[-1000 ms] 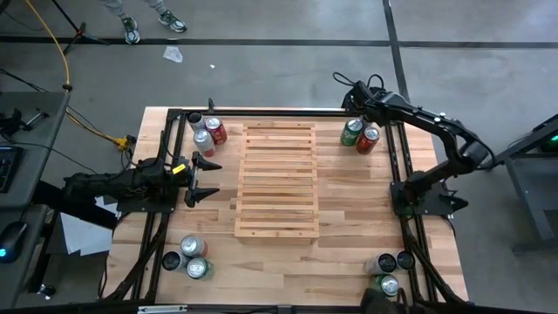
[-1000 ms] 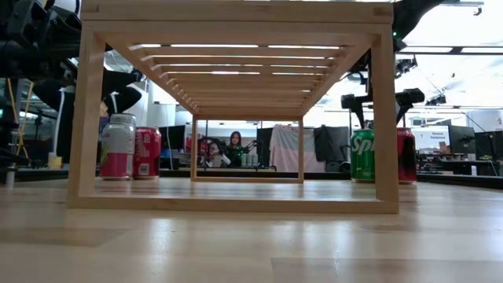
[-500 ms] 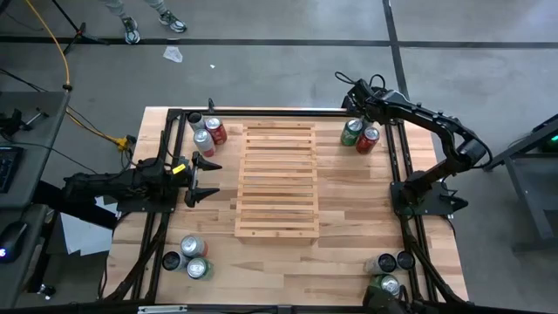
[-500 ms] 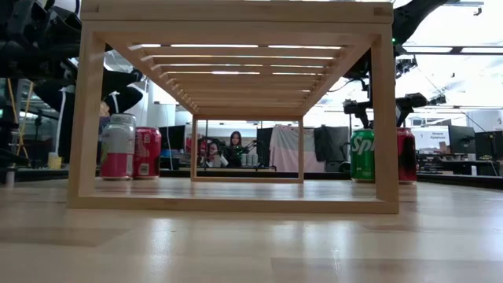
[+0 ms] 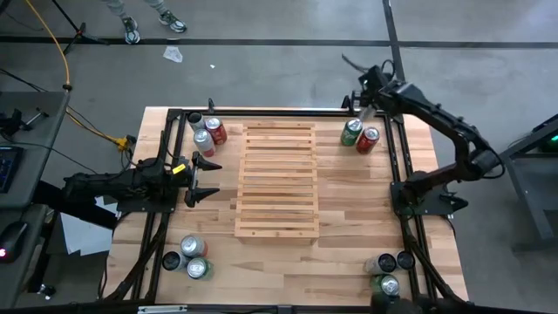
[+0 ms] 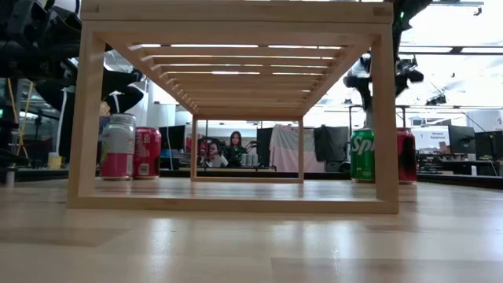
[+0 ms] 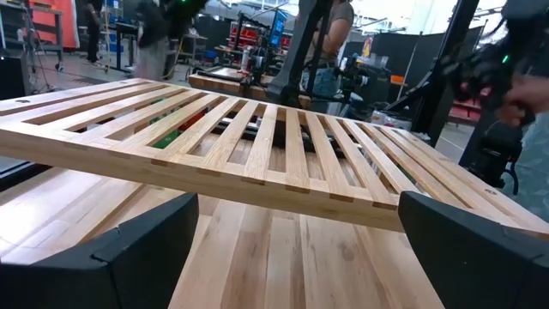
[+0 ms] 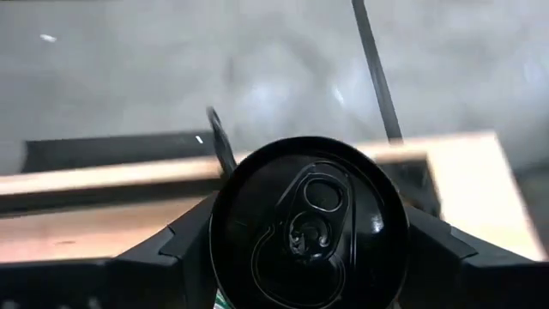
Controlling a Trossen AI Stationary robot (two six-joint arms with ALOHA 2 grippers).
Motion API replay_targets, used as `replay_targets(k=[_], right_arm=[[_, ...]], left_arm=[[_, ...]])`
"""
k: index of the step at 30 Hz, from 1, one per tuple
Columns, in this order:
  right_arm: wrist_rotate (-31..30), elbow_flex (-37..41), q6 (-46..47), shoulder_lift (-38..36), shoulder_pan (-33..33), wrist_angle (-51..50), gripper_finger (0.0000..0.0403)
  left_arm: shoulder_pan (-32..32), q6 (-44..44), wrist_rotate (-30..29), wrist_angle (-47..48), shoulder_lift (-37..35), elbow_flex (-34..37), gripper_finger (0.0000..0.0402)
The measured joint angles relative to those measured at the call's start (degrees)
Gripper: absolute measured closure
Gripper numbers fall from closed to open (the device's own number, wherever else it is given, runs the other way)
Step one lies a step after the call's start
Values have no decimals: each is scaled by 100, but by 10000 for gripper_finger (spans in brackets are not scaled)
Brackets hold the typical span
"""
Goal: Place canned beverage on shelf
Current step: Put the white pink soda can on the shelf
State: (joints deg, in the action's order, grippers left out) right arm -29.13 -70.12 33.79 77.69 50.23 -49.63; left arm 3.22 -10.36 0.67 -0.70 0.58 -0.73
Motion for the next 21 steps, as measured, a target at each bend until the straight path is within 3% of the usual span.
replay_targets(k=[4, 10, 15, 21], right_arm=[[350, -921, -1545, -114, -127, -7, 163], [2127, -2566, -3357, -116, -717, -310, 163], [2971, -3604, -3896, -20, -1526, -904, 163], [2968, -4465, -3881, 606, -2533, -1705, 163]], left_arm=[[2, 1, 0, 1, 0, 0, 9], [2, 1, 0, -1, 0, 2, 9], [2, 1, 0, 1, 0, 0, 9], [1, 1, 0, 1, 0, 1, 9]])
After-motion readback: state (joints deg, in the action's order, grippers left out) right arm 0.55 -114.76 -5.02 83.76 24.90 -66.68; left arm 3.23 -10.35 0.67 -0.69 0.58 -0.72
